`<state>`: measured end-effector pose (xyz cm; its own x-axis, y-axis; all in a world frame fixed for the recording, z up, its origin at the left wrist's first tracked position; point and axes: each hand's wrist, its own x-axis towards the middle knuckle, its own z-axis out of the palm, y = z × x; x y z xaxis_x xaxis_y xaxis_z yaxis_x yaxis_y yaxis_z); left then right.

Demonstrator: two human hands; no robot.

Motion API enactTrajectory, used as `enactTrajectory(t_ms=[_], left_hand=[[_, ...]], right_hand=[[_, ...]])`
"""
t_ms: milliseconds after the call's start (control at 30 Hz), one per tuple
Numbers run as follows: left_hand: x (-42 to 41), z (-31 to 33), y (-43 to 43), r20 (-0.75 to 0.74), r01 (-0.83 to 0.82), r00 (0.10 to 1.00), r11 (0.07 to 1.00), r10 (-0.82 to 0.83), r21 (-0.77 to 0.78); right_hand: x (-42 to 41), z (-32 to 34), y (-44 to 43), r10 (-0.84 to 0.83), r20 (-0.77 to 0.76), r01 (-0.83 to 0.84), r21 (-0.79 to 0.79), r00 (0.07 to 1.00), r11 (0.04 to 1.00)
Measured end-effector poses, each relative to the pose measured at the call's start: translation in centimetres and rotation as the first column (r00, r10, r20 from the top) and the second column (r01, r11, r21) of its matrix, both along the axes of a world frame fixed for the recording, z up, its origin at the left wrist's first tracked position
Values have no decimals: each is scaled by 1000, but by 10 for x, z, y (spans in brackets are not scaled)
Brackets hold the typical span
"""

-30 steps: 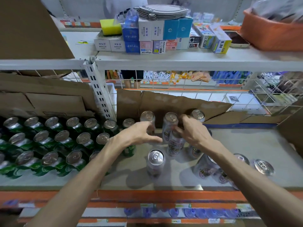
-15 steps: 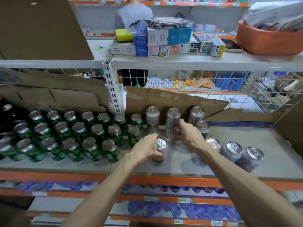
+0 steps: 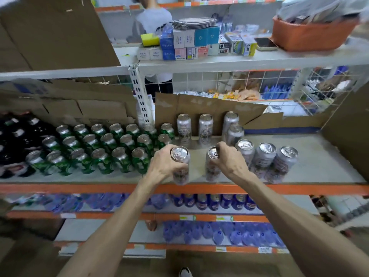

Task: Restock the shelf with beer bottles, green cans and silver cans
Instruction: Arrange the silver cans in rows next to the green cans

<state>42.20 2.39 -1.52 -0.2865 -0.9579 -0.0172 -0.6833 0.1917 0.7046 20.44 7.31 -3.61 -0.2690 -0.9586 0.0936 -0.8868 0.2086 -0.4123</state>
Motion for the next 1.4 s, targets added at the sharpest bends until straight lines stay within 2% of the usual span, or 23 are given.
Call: enactTrajectory(t_ms=[167, 333, 567, 667, 933, 1133, 1267, 1400], left_hand=[[-3, 1, -12, -8, 32, 999, 999, -32, 0], [-12, -2, -61, 0, 52, 999, 999, -52, -17], [-28, -12, -138, 107, 80, 991, 996, -77, -30], [-34, -18, -155, 105, 98, 990, 995, -97, -9], [-48, -32, -175, 116, 136, 983, 989, -143, 65], [-48, -36, -169, 94, 132, 986, 990, -136, 51], [-47, -31, -167, 83, 204, 973, 971, -216, 127], [-42, -27, -173, 65, 256, 962, 959, -265, 120]], right_hand=[[2, 8, -13, 16, 15, -16, -16, 1000, 1000], [-3, 10, -59, -4, 23, 3, 25, 1000, 1000], [-11, 2, -119, -18, 26, 16, 82, 999, 996], [-15, -4, -131, -14, 19, 12, 98, 1000, 995], [-25, -13, -148, 13, -25, -10, 121, 1000, 993], [-30, -11, -158, 66, -4, -64, 195, 998, 979], [-32, -14, -152, 88, 34, -92, 148, 996, 985], [-32, -15, -150, 52, 58, -60, 141, 997, 988]])
